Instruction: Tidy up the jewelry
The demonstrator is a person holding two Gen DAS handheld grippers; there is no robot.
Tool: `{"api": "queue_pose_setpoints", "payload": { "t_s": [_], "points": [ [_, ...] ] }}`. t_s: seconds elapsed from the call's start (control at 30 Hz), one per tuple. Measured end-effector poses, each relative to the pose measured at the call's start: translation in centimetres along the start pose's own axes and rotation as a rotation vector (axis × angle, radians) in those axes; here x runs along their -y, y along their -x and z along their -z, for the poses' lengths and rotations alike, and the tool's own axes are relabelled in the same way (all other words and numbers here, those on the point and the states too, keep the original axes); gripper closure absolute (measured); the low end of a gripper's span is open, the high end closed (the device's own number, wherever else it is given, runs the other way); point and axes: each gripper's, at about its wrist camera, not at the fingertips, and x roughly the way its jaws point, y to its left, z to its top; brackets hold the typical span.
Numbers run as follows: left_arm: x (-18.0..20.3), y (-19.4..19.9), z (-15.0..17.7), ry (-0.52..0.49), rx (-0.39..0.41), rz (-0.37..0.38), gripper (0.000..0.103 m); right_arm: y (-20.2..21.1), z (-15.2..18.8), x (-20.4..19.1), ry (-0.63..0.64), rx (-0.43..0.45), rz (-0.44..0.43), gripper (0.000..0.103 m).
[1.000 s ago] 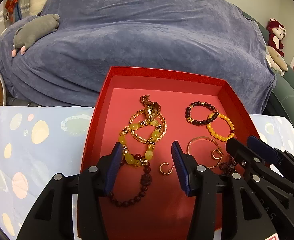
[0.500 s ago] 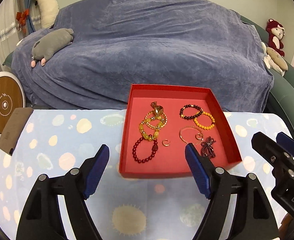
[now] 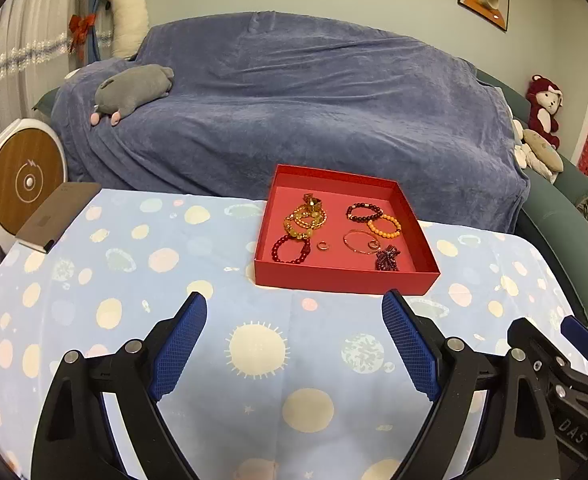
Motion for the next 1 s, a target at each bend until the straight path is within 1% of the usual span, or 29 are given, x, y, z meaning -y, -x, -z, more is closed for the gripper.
{"api": "queue_pose_setpoints", "payload": {
  "t_s": [0.17,0.27,0.33,0.4,0.5,0.57,0.63,0.7,0.77,0.9,1.0],
  "points": [
    [-0.7,0.5,0.3,0.021,0.020,-0.026,0.018,0.4,1.2,-0.4,0.010,-0.016,-0.026,0.007],
    [-0.9,0.5,0.7,-0.012,0.001,-0.052,0.018,0.2,1.6,-0.6,0.016,-0.019,-0.018,0.007],
    [-0.7,0.0,0.8,-0.036,-0.032,-0.075,0.018,0.2,1.8,-0.7,0.019,-0.020,-0.013,0.007],
    [-0.6,-0.6,1.0,-0.040,-0.073,-0.080,0.018,0.1,1.8,-0.8,0.012,-0.027,-0.016,0.007],
    [0.1,-1.2,1.5,-0.074,-0.111,-0.078,0.018,0.0,1.9,-0.8,0.001,-0.037,-0.016,0.007],
    [0.6,-1.0,1.7,-0.089,-0.104,-0.081,0.018,-0.1,1.9,-0.8,0.001,-0.042,-0.015,0.007],
    [1.1,-0.3,1.8,-0.103,-0.082,-0.060,0.018,0.0,1.9,-0.8,0.004,-0.039,-0.013,0.007],
    [1.4,0.2,1.6,-0.107,-0.059,-0.091,0.014,0.1,1.8,-0.6,-0.007,-0.033,-0.011,0.007],
    [1.8,0.3,1.3,-0.126,-0.069,-0.107,0.014,0.2,1.7,-0.4,-0.013,-0.034,-0.014,0.007],
    [1.8,0.4,1.3,-0.110,-0.057,-0.087,0.014,0.4,1.5,-0.2,-0.014,-0.026,-0.011,0.007],
    [1.9,0.2,1.3,-0.107,-0.057,-0.094,0.014,0.5,1.4,-0.3,-0.014,-0.021,-0.016,0.007]
  ]
}}
